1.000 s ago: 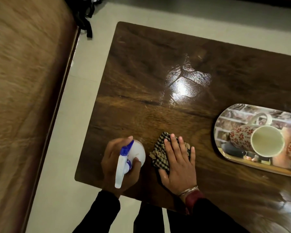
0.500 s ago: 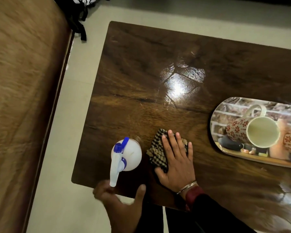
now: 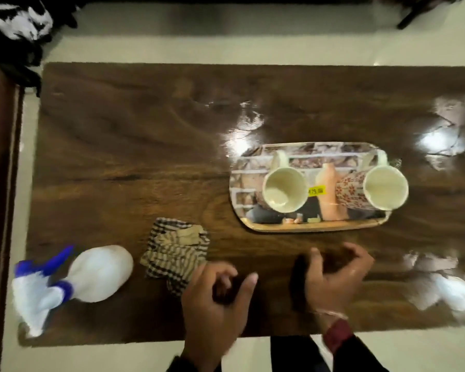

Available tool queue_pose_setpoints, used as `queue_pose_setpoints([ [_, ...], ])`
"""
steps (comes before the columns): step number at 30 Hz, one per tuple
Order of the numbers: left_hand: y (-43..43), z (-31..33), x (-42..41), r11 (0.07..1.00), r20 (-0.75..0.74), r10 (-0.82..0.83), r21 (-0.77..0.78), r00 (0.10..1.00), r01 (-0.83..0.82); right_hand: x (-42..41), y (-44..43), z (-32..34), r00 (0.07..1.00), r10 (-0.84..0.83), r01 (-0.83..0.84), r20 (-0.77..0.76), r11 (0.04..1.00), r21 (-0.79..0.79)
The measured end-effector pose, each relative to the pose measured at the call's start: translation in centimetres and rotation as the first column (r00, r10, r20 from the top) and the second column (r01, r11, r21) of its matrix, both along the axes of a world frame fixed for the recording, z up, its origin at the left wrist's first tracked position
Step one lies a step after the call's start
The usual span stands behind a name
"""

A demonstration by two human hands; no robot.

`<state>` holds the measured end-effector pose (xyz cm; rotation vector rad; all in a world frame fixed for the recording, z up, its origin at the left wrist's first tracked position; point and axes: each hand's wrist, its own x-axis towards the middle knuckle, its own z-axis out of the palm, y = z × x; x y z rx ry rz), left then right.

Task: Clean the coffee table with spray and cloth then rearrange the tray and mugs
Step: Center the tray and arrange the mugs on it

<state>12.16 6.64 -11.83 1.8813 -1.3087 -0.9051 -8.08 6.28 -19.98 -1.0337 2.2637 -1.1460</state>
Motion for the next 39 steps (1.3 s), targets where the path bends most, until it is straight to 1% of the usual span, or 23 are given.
queue_pose_setpoints([
  [1,-2.3,-0.2,-1.5,1.0,0.006,-0.03,-0.007,1.0,0.03,-2.3,-1.2,0.4,0.996,-0.091,0.091,-0.002,0.995,-0.048],
  [2,-4.4,-0.4,-2.5,0.999,0.004,-0.037,0.013,0.999,0.037,-4.1,-2.5,0.6,0.99,-0.137,0.136,-0.012,0.987,-0.088],
  [4,-7.7,-1.1,-5.3,0.997,0.047,-0.049,0.059,0.998,0.047,-8.6,-4.9,0.7,0.99,-0.128,0.123,-0.054,0.989,-0.088],
  [6,-10.2,-1.1,-8.1,0.996,0.106,-0.057,0.079,0.993,0.048,-12.0,-7.2,1.3,0.996,-0.032,0.028,-0.079,0.998,-0.055],
  [8,-11.9,-1.1,-10.1,0.995,0.161,-0.052,0.094,0.985,0.037,-13.3,-9.4,1.9,0.992,0.104,-0.105,-0.072,0.994,-0.024],
  [9,-12.6,-1.1,-11.1,0.995,0.213,-0.062,0.085,0.975,0.044,-13.8,-10.3,2.1,0.983,0.17,-0.172,-0.076,0.985,-0.021],
  [11,-13.5,-1.4,-12.3,0.997,0.33,-0.071,0.034,0.941,0.063,-14.2,-11.4,2.2,0.951,0.273,-0.281,-0.142,0.959,-0.033],
  [13,-13.9,-1.7,-12.6,0.999,0.381,-0.025,-0.029,0.924,0.039,-14.6,-12.1,2.3,0.928,0.308,-0.325,-0.211,0.944,-0.05],
  [16,-14.6,-1.8,-12.4,0.995,0.353,0.089,-0.076,0.931,-0.066,-15.3,-12.9,2.3,0.911,0.3,-0.329,-0.283,0.942,-0.061],
  [18,-15.0,-1.8,-12.3,0.992,0.357,0.111,-0.093,0.928,-0.083,-15.7,-13.5,2.4,0.895,0.315,-0.355,-0.316,0.932,-0.077],
  [23,-15.2,-2.1,-12.5,0.994,0.347,0.061,-0.102,0.936,-0.027,-16.5,-14.4,2.2,0.875,0.382,-0.421,-0.298,0.904,-0.077],
  [25,-15.3,-2.1,-12.3,0.996,0.324,-0.001,-0.088,0.946,0.031,-17.0,-14.3,2.3,0.848,0.455,-0.488,-0.273,0.871,-0.063],
  [26,-15.5,-2.0,-12.0,0.995,0.314,-0.056,-0.065,0.948,0.08,-17.3,-14.4,2.6,0.819,0.511,-0.54,-0.26,0.84,-0.05],
  [28,-16.1,-1.8,-11.0,0.977,0.295,-0.206,0.003,0.933,0.215,-18.3,-15.0,3.7,0.73,0.651,-0.664,-0.206,0.748,0.012],
  [29,-16.6,-1.6,-10.4,0.953,0.285,-0.299,0.038,0.911,0.301,-18.9,-15.5,4.3,0.661,0.732,-0.732,-0.169,0.678,0.072],
  [30,-17.2,-1.3,-9.7,0.917,0.288,-0.395,0.066,0.872,0.394,-19.6,-16.2,5.0,0.568,0.813,-0.8,-0.128,0.582,0.146],
  [32,-18.5,-0.7,-8.6,0.804,0.343,-0.588,0.143,0.733,0.578,-20.9,-18.4,6.2,0.353,0.933,-0.891,-0.071,0.358,0.28],
  [34,-19.6,0.2,-8.3,0.686,0.349,-0.722,0.243,0.598,0.686,-21.5,-20.4,6.7,0.159,0.98,-0.927,-0.12,0.19,0.322],
  [35,-19.9,0.5,-8.4,0.646,0.34,-0.757,0.267,0.558,0.715,-21.5,-21.1,6.8,0.059,0.985,-0.94,-0.16,0.109,0.323],
  [37,-20.4,0.9,-8.6,0.588,0.333,-0.801,0.281,0.498,0.758,-21.1,-21.7,6.6,-0.122,0.967,-0.921,-0.223,-0.026,0.388],
  [38,-20.5,0.7,-8.7,0.565,0.331,-0.817,0.297,0.472,0.77,-20.9,-21.7,6.6,-0.177,0.956,-0.902,-0.234,-0.062,0.428],
  [39,-20.5,0.6,-8.6,0.55,0.319,-0.827,0.297,0.462,0.78,-20.9,-21.5,6.5,-0.193,0.953,-0.891,-0.235,-0.07,0.448],
])
